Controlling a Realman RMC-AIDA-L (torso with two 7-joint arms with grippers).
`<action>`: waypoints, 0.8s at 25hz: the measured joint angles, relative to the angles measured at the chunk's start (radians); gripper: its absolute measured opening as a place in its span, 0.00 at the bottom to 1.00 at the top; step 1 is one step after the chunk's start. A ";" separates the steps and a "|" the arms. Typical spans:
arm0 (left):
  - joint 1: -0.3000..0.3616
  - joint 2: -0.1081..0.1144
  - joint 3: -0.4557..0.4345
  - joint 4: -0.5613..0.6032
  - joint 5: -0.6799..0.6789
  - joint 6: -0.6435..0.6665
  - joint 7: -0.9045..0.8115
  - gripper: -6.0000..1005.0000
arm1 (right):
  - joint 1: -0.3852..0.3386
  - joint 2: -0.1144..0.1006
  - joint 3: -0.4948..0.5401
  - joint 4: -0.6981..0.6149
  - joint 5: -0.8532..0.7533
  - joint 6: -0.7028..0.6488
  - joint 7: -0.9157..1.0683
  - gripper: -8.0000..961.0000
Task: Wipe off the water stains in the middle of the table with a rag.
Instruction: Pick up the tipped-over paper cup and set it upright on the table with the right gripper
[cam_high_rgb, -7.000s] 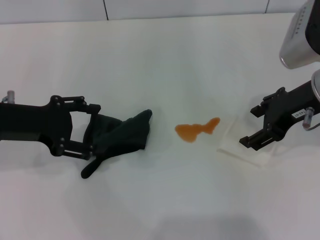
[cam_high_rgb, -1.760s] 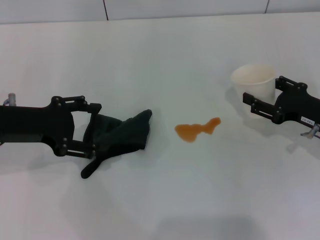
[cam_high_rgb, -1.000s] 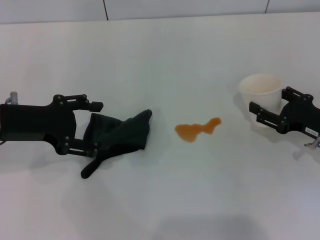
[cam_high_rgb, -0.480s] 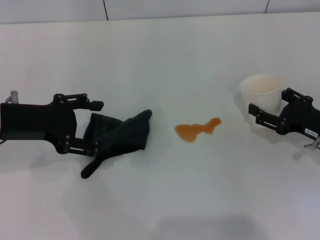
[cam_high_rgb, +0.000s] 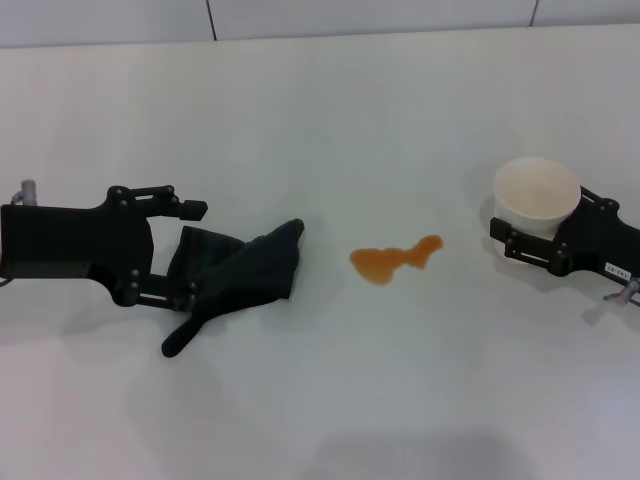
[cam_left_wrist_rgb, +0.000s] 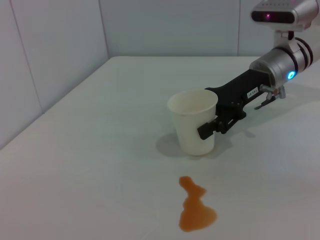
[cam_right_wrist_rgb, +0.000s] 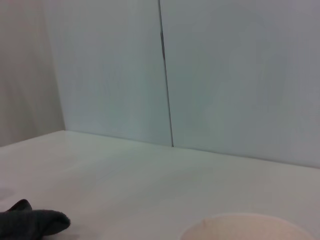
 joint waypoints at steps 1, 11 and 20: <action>0.000 0.000 0.000 0.000 0.000 0.000 0.000 0.89 | 0.000 0.000 0.000 0.000 0.000 0.001 0.000 0.91; -0.001 0.000 0.000 0.000 0.000 -0.003 0.000 0.89 | -0.005 -0.005 -0.007 -0.001 -0.016 0.031 0.053 0.91; 0.005 0.000 0.000 0.000 0.000 -0.006 0.000 0.89 | -0.029 -0.006 -0.007 0.000 -0.019 0.035 0.064 0.91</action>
